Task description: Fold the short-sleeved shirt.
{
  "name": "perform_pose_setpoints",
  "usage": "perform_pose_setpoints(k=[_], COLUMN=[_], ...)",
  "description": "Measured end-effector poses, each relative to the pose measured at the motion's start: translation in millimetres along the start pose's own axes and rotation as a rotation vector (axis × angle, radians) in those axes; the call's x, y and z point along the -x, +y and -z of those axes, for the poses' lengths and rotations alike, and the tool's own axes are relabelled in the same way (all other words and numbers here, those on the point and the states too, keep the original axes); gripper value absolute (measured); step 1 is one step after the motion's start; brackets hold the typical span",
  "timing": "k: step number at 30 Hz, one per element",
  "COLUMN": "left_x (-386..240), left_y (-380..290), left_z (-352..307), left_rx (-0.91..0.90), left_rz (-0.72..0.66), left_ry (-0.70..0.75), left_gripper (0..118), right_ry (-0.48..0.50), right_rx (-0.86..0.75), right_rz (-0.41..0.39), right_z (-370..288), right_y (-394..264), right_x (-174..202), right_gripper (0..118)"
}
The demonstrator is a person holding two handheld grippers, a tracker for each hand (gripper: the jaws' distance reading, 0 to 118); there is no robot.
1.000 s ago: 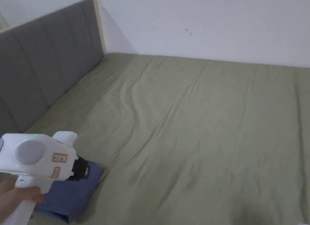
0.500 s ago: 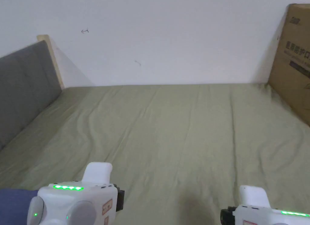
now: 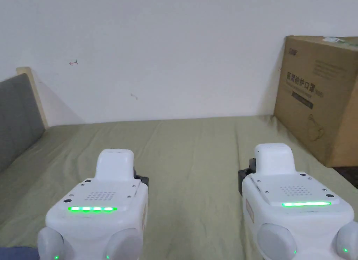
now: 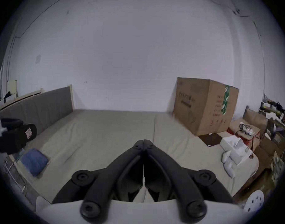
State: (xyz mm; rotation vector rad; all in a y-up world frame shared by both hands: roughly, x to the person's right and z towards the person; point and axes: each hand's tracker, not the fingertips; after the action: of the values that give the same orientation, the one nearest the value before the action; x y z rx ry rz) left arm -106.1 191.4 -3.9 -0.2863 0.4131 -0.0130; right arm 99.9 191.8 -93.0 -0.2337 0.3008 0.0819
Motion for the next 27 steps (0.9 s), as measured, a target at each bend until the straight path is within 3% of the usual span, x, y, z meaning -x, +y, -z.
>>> perform_pose_setpoints(k=[4,5,6,7,8,9,10,11,12,16,22,27], left_x=[2,2,3,5,7,9,11,12,13,12,13,3], left_y=[5,6,7,7,8,9,9,9,8,2,1,6], left_z=[-5,-7,-6,-7,-9,-10,-10,-9,-9,-12,-12,-17], left_rx=[-0.033,-0.05,-0.06,-0.069,-0.078,-0.089,-0.081,-0.076,-0.079,-0.107,-0.109,-0.164], left_rz=[-0.015,-0.008,0.002,0.0,-0.006,-0.011,-0.024,-0.036,-0.045,-0.028,-0.037,0.059], left_ry=[0.02,0.05,0.056,0.07,0.065,0.036,0.03,0.026,0.017,0.039,0.013,0.08], left_gripper=[1,4,14,26,45,80,104,118,118,118,118,116], right_ry=[0.003,0.0,-0.003,-0.005,-0.007,-0.007,-0.004,0.0,0.002,-0.001,-0.014,-0.01], right_rx=[-0.006,-0.008,-0.01,-0.012,-0.01,-0.008,-0.007,-0.004,0.0,-0.025,-0.074,-0.07], right_rz=[0.001,0.003,0.006,0.008,0.011,0.011,0.013,0.014,0.018,0.02,0.006,0.014], right_z=[-1,-2,-2,-2,-2,-3,-2,-1,-1,-4,-9,-8], right_y=[9,8,8,8,7,6,5,4,3,1,3,7], right_x=[-1,-2,-2,-2,-2,-1,-1,-1,0,0,-1,-2], right_gripper=[0,0,0,2,10,30,53,75,94,112,114,114])
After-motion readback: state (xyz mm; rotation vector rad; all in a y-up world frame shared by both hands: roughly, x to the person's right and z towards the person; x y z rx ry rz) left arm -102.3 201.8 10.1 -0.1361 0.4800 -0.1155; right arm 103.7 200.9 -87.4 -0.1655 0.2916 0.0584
